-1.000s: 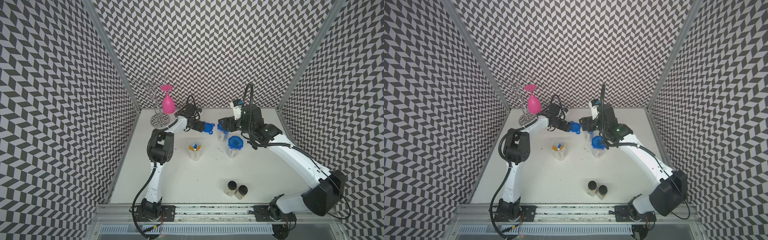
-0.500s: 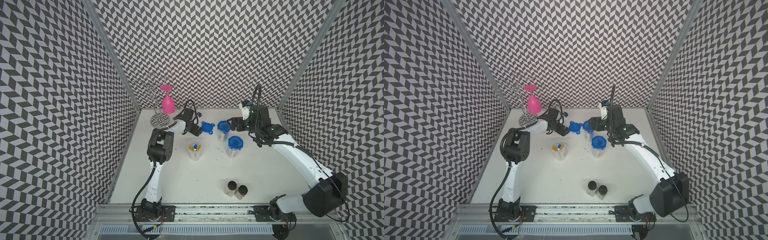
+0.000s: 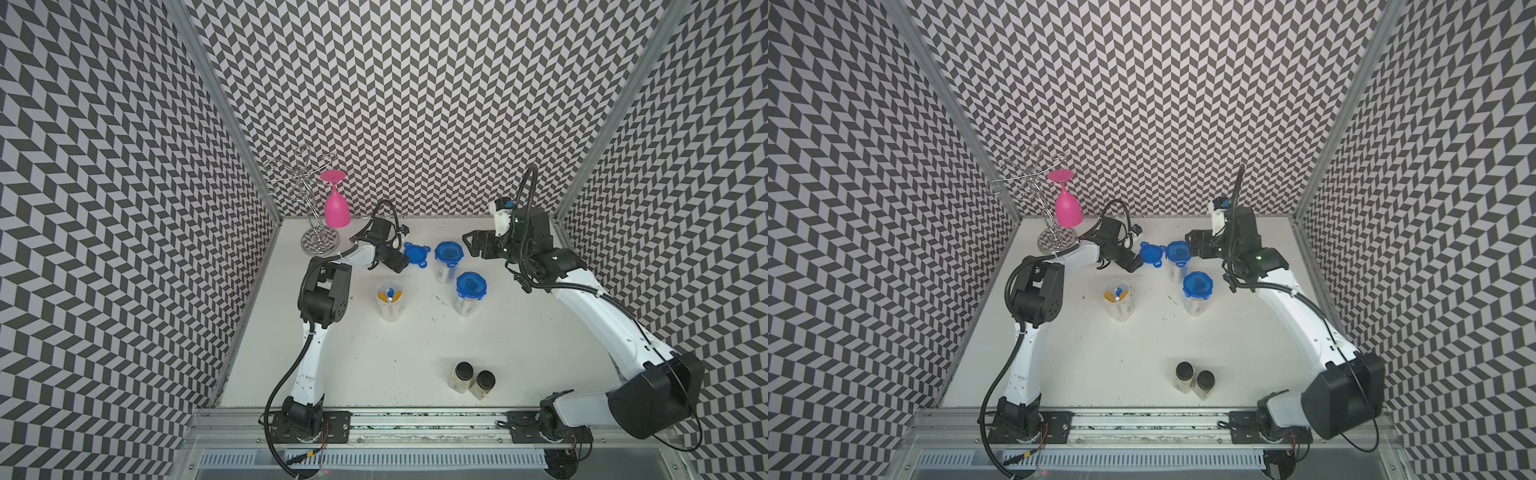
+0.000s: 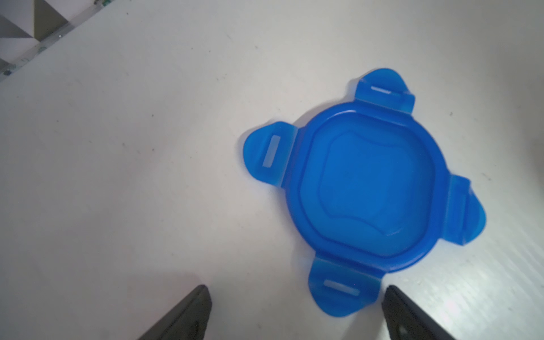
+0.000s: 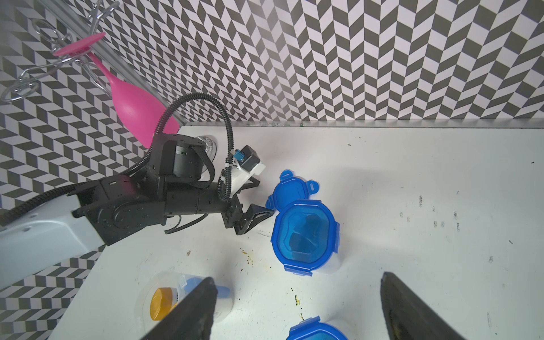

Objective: Pack away toiletry kits
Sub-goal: Pick up the lid from the center of the board.

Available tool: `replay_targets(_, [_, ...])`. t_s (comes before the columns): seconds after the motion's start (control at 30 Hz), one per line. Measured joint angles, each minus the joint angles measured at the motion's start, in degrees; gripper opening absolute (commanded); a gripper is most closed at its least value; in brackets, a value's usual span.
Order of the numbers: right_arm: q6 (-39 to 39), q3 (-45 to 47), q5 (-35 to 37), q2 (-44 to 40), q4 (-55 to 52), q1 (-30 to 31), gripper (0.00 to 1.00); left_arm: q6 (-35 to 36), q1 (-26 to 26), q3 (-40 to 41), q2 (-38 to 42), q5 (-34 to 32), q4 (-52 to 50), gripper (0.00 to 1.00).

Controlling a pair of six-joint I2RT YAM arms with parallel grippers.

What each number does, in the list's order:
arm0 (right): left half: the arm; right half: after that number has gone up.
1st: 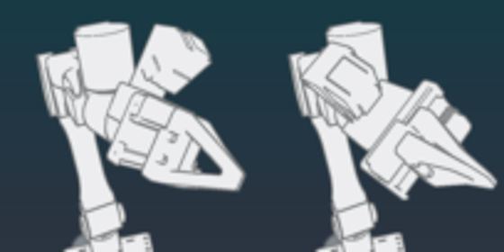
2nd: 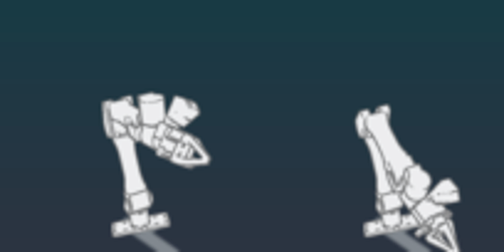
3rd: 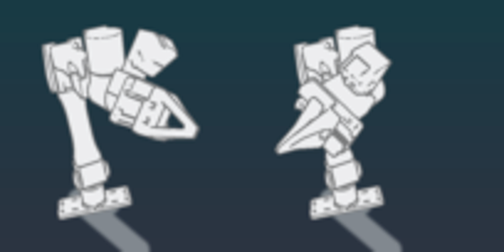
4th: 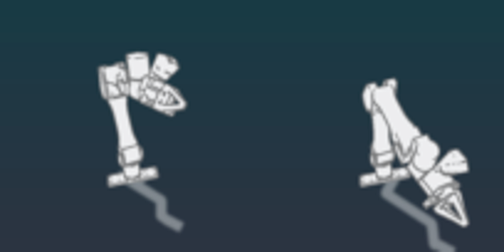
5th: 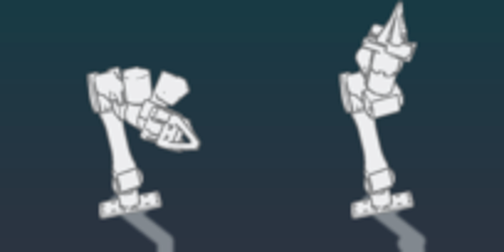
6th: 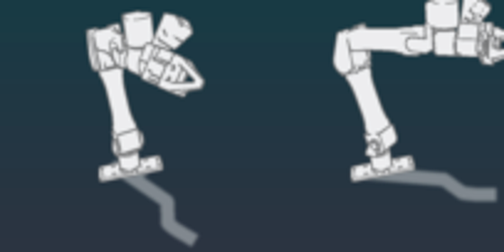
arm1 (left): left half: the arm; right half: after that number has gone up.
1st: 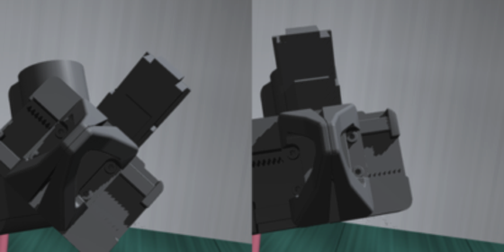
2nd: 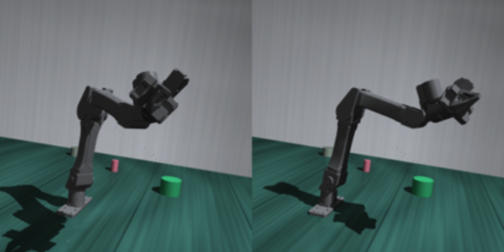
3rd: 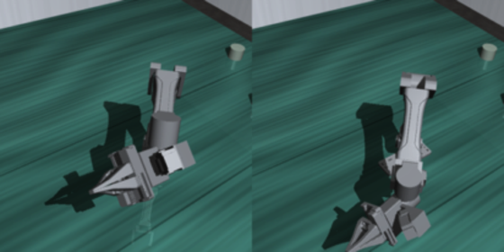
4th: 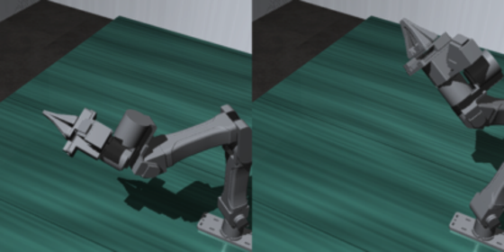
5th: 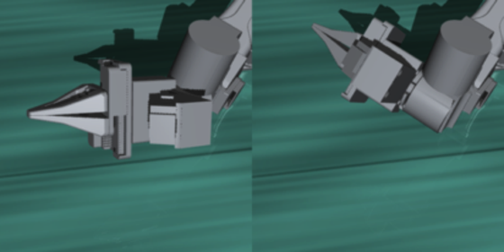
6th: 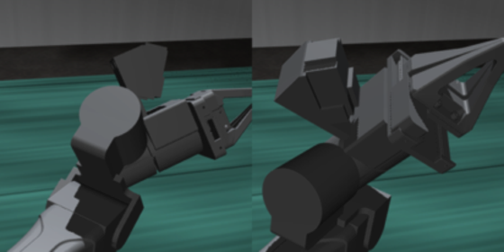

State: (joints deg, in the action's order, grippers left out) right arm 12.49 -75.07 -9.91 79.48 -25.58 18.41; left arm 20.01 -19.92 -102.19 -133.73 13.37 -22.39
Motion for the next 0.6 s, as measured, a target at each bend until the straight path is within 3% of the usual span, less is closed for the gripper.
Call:
replay_targets(0.2, [0.4,0.0,-0.2,0.0,0.0,-0.3,0.85,-0.1,-0.7,-2.2,-1.4,0.0,-0.2,0.86])
replay_targets(0.43, [0.6,0.0,-0.2,-0.1,0.0,-1.0,0.85,-0.1,-1.2,-5.1,-3.3,0.0,-0.5,0.69])
replay_targets(0.6, [0.6,0.0,0.1,-0.1,-0.2,-1.3,0.85,-0.2,-1.8,-5.3,-3.3,-0.1,-0.9,0.64])
